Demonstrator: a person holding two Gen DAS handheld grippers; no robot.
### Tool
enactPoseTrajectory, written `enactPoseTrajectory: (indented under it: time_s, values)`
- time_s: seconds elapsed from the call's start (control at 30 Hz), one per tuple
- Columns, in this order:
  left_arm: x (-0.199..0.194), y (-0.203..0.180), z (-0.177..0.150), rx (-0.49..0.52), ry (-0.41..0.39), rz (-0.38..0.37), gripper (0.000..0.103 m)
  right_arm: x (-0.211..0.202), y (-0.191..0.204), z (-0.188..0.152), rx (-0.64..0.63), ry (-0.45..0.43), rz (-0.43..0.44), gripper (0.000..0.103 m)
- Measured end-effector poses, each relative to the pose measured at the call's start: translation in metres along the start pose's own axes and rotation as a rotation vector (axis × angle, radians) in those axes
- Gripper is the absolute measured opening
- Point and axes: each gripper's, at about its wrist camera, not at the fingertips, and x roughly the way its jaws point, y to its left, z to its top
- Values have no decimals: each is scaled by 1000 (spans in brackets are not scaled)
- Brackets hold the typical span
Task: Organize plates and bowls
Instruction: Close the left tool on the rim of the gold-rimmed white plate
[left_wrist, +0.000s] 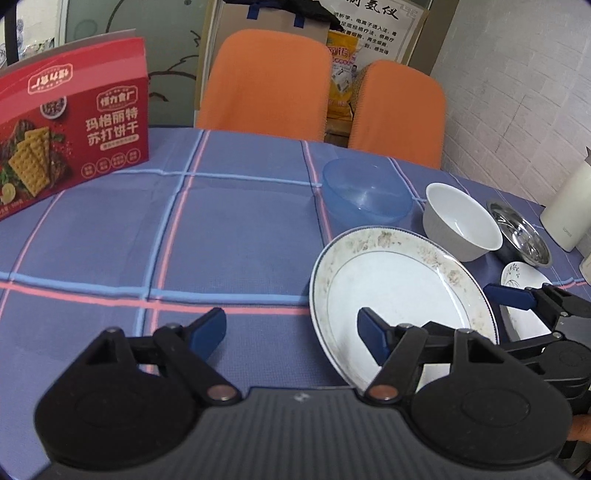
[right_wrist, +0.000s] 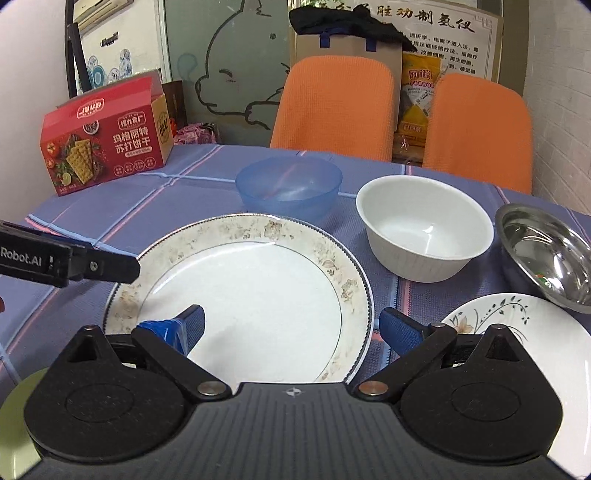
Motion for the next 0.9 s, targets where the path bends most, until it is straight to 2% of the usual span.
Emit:
enactPoseTrajectory:
  time_s: [0.1,0.2,0.37,0.43,0.53,0.8,0.9]
  values:
    - [5,8,3,-5,2,7,70,10,3,-1,16,32,22,90]
    - [9,14,3,-8,14,13,70,13,12,0,22,36,-22,90]
    - [12,19,1,-13,23,10,70,14,20,5,28,33,64,89]
    - [16,18,0,-10,31,3,70,12,20,3,14,27,46,89]
    - [23,13,-1,1,43,-8,70,13,20,-2,-5,38,21,89]
    - [37,-4,-1,95,24,48,70,12,14,-9,-16,-14,59,90]
    - [37,-4,-1,98,20,43,69,12,14,-9,-21,-12,65,90]
